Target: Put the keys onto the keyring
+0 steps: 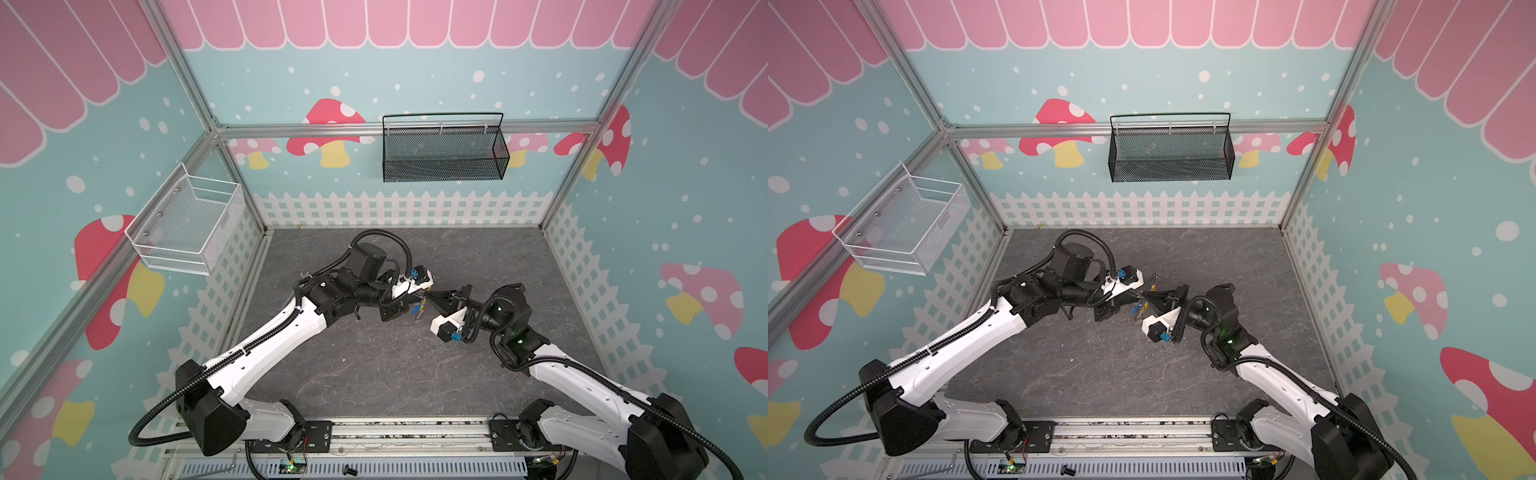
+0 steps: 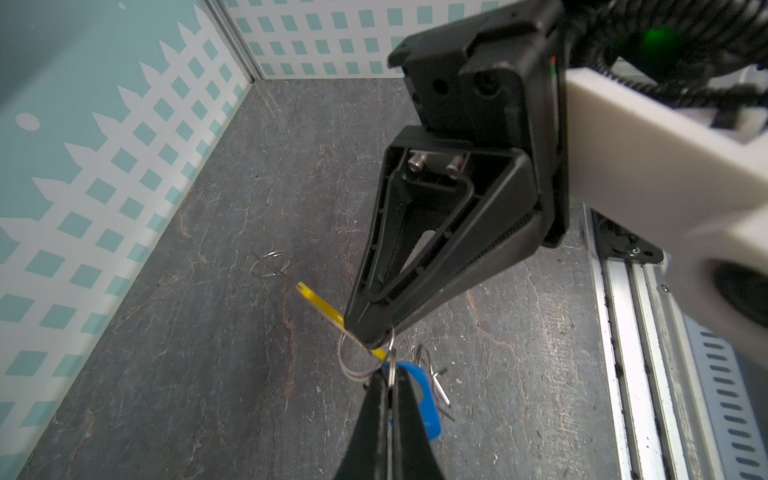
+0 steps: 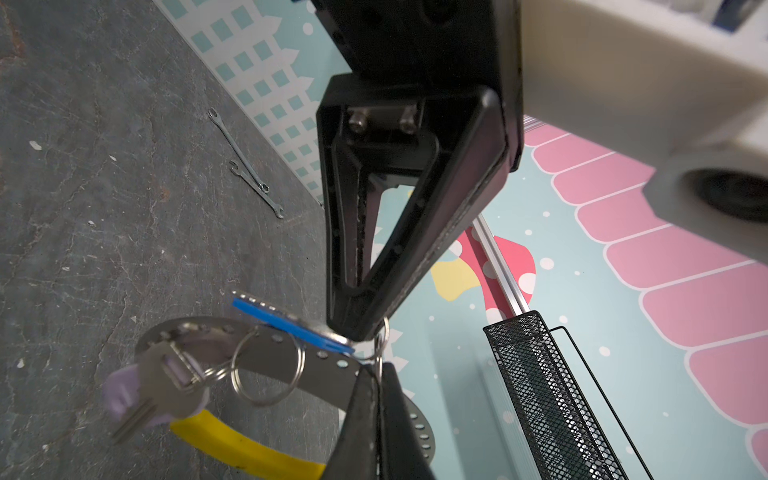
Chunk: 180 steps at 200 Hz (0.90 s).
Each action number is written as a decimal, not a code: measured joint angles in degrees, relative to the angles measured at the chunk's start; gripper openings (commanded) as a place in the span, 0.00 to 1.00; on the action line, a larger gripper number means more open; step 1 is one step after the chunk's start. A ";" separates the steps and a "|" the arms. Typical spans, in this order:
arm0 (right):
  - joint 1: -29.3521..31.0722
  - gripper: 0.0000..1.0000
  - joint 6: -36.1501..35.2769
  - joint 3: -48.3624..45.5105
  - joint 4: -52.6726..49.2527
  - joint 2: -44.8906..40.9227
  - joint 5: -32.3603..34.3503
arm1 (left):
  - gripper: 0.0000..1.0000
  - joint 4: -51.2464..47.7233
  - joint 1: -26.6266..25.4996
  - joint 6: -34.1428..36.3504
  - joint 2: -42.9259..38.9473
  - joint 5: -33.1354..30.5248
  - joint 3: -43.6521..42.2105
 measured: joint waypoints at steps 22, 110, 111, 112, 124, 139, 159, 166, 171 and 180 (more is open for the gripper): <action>0.00 0.00 -0.15 -0.02 0.26 0.00 0.33 | 0.00 -0.15 -0.04 -0.35 0.31 -1.20 0.09; 0.00 0.00 -0.79 -1.51 1.60 -0.55 0.83 | 0.00 -0.90 -0.15 -1.95 0.96 -3.56 0.85; 0.00 0.00 -0.79 -1.55 1.62 -0.55 0.83 | 0.00 -0.87 -0.15 -1.97 0.96 -3.58 0.85; 0.00 0.00 -0.81 -1.60 1.66 -0.57 0.83 | 0.00 -0.87 -0.15 -2.05 0.96 -3.63 0.85; 0.00 0.00 -0.92 -1.99 2.08 -0.85 0.74 | 0.00 -0.72 -0.15 -2.38 0.96 -4.07 0.85; 0.00 0.00 -0.98 -2.43 2.75 -0.96 0.70 | 0.00 -0.52 -0.15 -2.84 0.96 -4.31 0.85; 0.00 0.00 -0.98 -2.60 3.39 -0.96 0.72 | 0.00 -0.39 -0.15 -2.97 0.94 -4.42 0.85; 0.00 0.00 -0.98 -2.67 3.63 -0.96 0.72 | 0.00 -0.26 -0.15 -3.02 0.92 -4.42 0.85; 0.00 0.00 -0.96 -2.71 3.85 -0.96 0.72 | 0.00 -0.22 -0.15 -3.06 0.90 -4.42 0.85; 0.00 0.00 -0.96 -2.80 4.24 -0.96 0.72 | 0.00 -0.13 -0.15 -3.17 0.85 -4.42 0.85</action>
